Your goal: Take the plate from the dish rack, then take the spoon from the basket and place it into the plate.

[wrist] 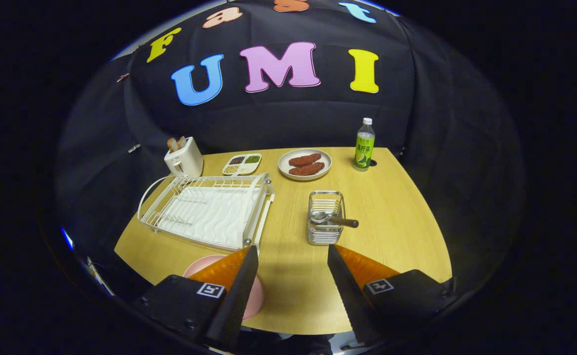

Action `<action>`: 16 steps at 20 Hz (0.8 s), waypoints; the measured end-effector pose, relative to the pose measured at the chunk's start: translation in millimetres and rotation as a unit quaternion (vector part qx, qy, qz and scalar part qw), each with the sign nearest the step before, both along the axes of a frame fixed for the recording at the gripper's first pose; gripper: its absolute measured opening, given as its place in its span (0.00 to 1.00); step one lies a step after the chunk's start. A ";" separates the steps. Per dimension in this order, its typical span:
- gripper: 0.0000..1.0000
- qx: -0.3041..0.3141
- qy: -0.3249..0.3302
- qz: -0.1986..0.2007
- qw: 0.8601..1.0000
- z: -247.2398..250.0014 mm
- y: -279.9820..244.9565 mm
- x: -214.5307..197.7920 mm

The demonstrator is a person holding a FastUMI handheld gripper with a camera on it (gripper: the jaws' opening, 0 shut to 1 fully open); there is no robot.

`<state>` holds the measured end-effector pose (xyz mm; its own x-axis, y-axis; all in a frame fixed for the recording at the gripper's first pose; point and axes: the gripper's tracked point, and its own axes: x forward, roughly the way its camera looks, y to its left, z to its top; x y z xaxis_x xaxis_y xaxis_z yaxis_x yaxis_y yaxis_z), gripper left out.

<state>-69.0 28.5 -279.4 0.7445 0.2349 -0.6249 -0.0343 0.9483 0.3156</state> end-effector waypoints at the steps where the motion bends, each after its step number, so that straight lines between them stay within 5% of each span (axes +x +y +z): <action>1: 0.88 -0.006 -0.001 -0.001 1.000 -1.1 -9.1 3.6; 6: 0.86 -0.024 -0.002 -0.012 1.000 -16.6 -51.7 27.3; 16: 0.71 -0.031 0.035 0.050 0.998 -86.7 -46.1 72.7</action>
<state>3.6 -17.6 -366.2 0.6733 0.2648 -0.6904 -0.1090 0.9590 0.2616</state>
